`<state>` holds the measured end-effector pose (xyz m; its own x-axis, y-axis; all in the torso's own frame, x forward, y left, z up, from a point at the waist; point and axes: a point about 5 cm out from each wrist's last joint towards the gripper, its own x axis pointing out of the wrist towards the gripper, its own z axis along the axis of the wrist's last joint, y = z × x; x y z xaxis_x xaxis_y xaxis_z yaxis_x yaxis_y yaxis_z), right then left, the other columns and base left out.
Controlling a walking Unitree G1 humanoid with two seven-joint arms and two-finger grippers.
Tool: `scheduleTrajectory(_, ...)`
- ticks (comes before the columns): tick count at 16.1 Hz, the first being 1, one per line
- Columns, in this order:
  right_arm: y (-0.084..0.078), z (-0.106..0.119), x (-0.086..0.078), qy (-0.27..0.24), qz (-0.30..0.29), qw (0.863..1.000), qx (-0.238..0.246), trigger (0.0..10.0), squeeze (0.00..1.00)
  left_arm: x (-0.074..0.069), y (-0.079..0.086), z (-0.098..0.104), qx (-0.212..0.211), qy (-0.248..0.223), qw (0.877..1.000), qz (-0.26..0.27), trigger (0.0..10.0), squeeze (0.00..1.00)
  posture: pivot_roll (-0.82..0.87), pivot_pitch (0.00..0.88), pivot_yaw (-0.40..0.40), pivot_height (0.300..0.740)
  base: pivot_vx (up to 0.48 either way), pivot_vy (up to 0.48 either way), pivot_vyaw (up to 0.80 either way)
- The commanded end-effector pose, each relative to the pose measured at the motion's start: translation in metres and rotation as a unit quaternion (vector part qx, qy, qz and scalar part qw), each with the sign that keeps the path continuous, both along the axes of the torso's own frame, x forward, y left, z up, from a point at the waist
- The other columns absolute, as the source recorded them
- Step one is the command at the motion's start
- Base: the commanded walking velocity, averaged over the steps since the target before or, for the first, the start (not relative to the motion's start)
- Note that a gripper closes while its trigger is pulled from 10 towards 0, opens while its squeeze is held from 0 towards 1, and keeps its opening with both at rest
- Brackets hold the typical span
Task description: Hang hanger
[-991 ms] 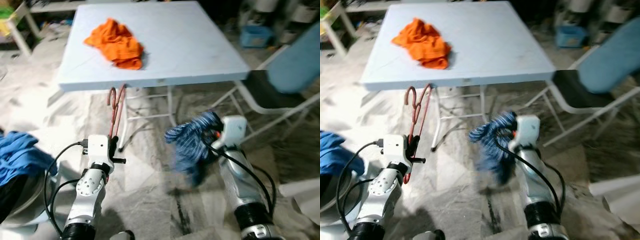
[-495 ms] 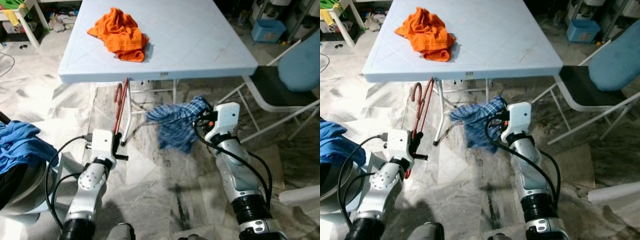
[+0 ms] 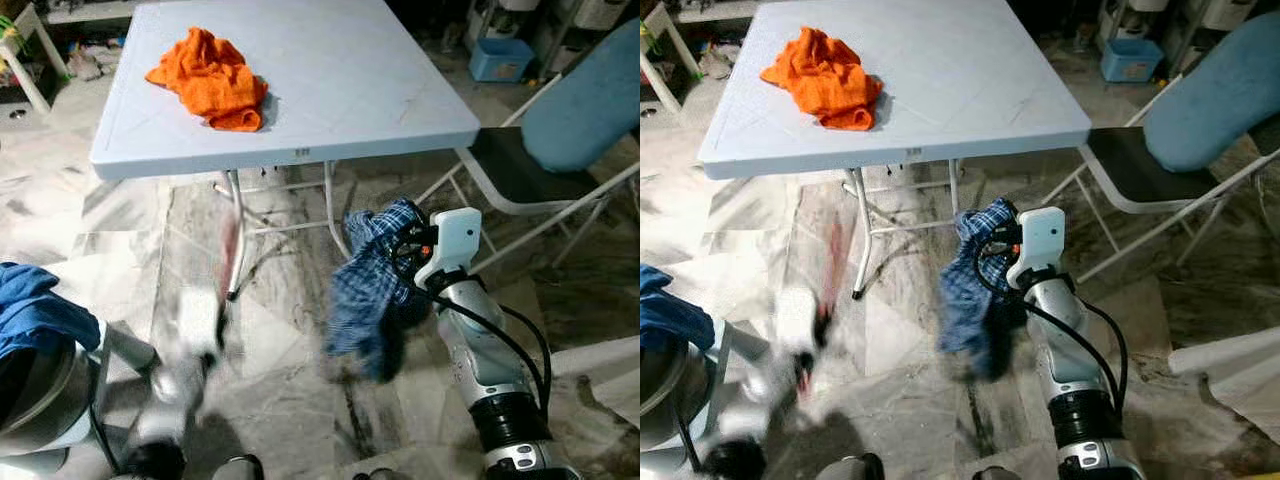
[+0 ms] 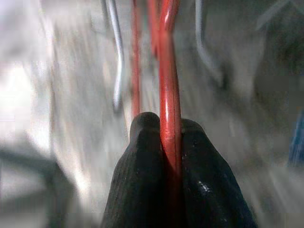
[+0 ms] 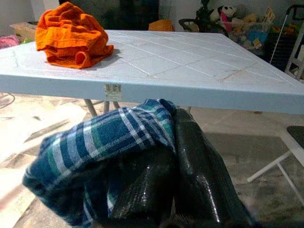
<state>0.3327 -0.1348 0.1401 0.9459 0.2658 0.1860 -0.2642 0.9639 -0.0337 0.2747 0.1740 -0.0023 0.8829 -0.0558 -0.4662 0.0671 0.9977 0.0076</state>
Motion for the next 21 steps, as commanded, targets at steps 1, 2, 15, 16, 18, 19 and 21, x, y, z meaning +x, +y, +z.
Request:
scheduleTrajectory(1, -0.001, 0.004, 0.000, -0.005, -0.002, 1.000, 0.001, 10.0, 0.00, -0.001, 0.003, -0.002, -0.006, 0.007, 1.000, 0.003, 10.0, 0.00, 0.00, 0.137, -0.015, 0.740, 0.000, 0.000, 0.00)
scheduleTrajectory(2, -0.001, 0.004, 0.000, -0.005, -0.002, 1.000, 0.001, 10.0, 0.00, -0.001, 0.003, -0.002, -0.006, 0.007, 1.000, 0.003, 10.0, 0.00, 0.00, 0.137, -0.015, 0.740, 0.000, 0.000, 0.00)
scheduleTrajectory(15, -0.001, 0.004, 0.000, -0.005, -0.002, 1.000, 0.001, 10.0, 0.00, -0.001, 0.003, -0.002, -0.006, 0.007, 1.000, 0.003, 10.0, 0.00, 0.00, 0.137, -0.015, 0.740, 0.000, 0.000, 0.00)
scheduleTrajectory(16, -0.001, 0.004, 0.000, -0.005, -0.002, 1.000, 0.001, 10.0, 0.00, -0.001, 0.003, -0.002, -0.006, 0.007, 1.000, 0.003, 10.0, 0.00, 0.00, 0.137, -0.015, 0.740, 0.000, 0.000, 0.00)
scheduleTrajectory(18, 0.015, 0.048, 0.000, -0.074, 0.029, 0.996, 0.039, 10.0, 0.00, -0.019, 0.006, -0.030, -0.037, 0.071, 0.997, 0.026, 10.0, 0.00, -0.01, 0.141, -0.016, 0.740, 0.302, 0.000, 0.00)
scheduleTrajectory(19, 0.015, 0.045, 0.000, -0.068, 0.028, 0.997, 0.038, 10.0, 0.00, -0.020, 0.005, -0.031, -0.035, 0.073, 0.996, 0.023, 10.0, 0.00, -0.01, 0.142, -0.013, 0.740, 0.270, 0.000, 0.00)
scheduleTrajectory(21, 0.013, 0.033, -0.001, -0.049, 0.020, 0.998, 0.032, 10.0, 0.00, -0.021, 0.006, -0.034, -0.033, 0.083, 0.996, 0.026, 10.0, 0.00, -0.01, 0.143, -0.007, 0.740, 0.129, 0.000, 0.00)
